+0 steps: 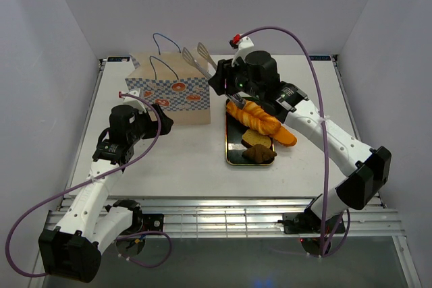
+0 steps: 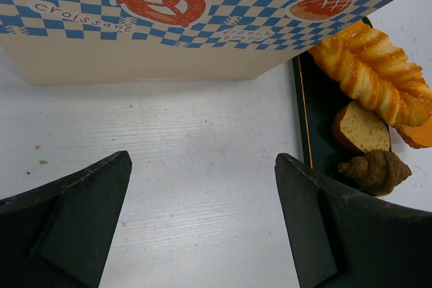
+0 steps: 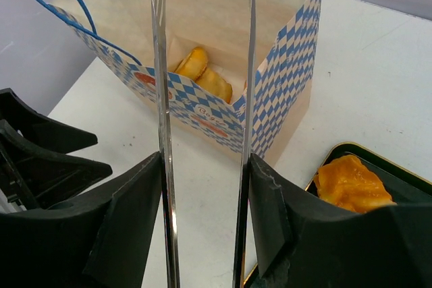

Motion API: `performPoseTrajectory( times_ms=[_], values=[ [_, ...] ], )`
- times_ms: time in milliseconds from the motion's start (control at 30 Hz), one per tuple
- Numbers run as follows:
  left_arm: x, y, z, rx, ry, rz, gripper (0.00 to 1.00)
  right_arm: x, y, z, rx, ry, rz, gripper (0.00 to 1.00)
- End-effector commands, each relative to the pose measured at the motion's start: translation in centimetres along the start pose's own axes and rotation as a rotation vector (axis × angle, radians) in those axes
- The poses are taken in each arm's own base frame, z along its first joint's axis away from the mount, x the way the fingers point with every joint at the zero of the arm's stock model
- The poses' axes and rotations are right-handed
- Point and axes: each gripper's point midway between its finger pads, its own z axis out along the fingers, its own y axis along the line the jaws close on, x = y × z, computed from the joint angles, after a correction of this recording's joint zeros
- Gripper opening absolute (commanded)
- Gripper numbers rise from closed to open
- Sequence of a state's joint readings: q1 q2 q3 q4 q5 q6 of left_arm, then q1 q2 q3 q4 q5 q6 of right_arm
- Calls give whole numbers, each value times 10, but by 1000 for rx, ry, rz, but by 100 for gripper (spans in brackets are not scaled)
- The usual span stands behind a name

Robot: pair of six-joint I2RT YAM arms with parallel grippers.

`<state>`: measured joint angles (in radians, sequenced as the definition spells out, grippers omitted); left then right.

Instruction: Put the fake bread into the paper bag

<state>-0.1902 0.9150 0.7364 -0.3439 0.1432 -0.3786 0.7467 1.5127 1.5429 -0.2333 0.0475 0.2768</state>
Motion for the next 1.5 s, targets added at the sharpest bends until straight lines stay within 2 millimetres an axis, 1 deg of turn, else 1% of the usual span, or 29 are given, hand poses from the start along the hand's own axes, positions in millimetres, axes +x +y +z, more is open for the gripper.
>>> performPoseTrajectory(
  times_ms=[0,33,167,333,367,433,467,533,567,633,667,700,733,767,900,933,967,1033,1067,1100,1133,1167,1267,1400,1433,1467],
  values=[
    [-19,-12,-6,33,-43,7,98,-41,9,-8,-27,-121,-28,58],
    [-19,-12,-6,34,-43,7,98,-39,8,-7,-23,-115,-30,60],
    [-18,-12,-6,35,-42,8,98,-36,7,-5,-20,-110,-33,61],
    [-18,-12,-5,33,-40,8,98,-49,10,-13,-26,-135,-46,61],
    [-18,-11,-5,30,-41,7,98,-55,11,-18,-27,-146,-51,61],
    [-18,-11,-5,30,-40,8,98,-61,13,-25,-30,-159,-57,61],
    [-18,-11,-5,32,-40,8,98,-68,14,-33,-31,-178,-62,61],
    [-19,-11,-5,30,-41,8,98,-70,14,-39,-29,-186,-68,60],
    [-18,-11,-5,30,-40,9,98,-74,15,-48,-29,-200,-69,60],
    [-18,-11,-5,29,-41,8,98,-68,13,-53,-24,-192,-67,60],
    [-18,-11,-5,29,-42,8,98,-71,12,-61,-20,-207,-67,60],
    [-18,-10,-4,26,-39,8,98,-61,9,-61,-13,-189,-63,60],
    [-18,-10,-4,26,-39,8,98,-57,6,-64,-4,-183,-61,60],
    [-18,-10,-5,25,-41,8,98,-59,5,-74,6,-200,-58,60],
    [-18,-10,-5,26,-39,10,98,-37,-9,-91,56,-188,-45,60],
    [-18,-9,-4,23,-39,9,98,-20,-16,-91,75,-160,-39,60],
    [-18,-10,-5,23,-40,9,98,-22,-19,-104,92,-186,-32,61],
    [-18,-10,-5,23,-40,9,98,-10,-26,-112,116,-179,-20,61],
    [-18,-10,-5,22,-41,9,98,4,-33,-118,139,-165,-17,61],
    [-19,-10,-5,23,-42,10,98,11,-37,-122,151,-156,-15,61],
    [-19,-10,-5,24,-43,10,98,13,-40,-132,167,-164,-9,61],
    [-19,-10,-6,25,-45,10,98,30,-47,-134,190,-121,-3,61],
    [-18,-9,-5,20,-45,8,98,51,-56,-148,222,-101,13,61],
    [-17,-8,-2,16,-30,8,98,80,-71,-162,272,-67,21,61],
    [-17,-8,-2,15,-29,10,98,83,-75,-167,291,-72,20,62],
    [-16,-7,-2,11,-29,7,98,89,-78,-168,305,-61,21,62]
  ],
)
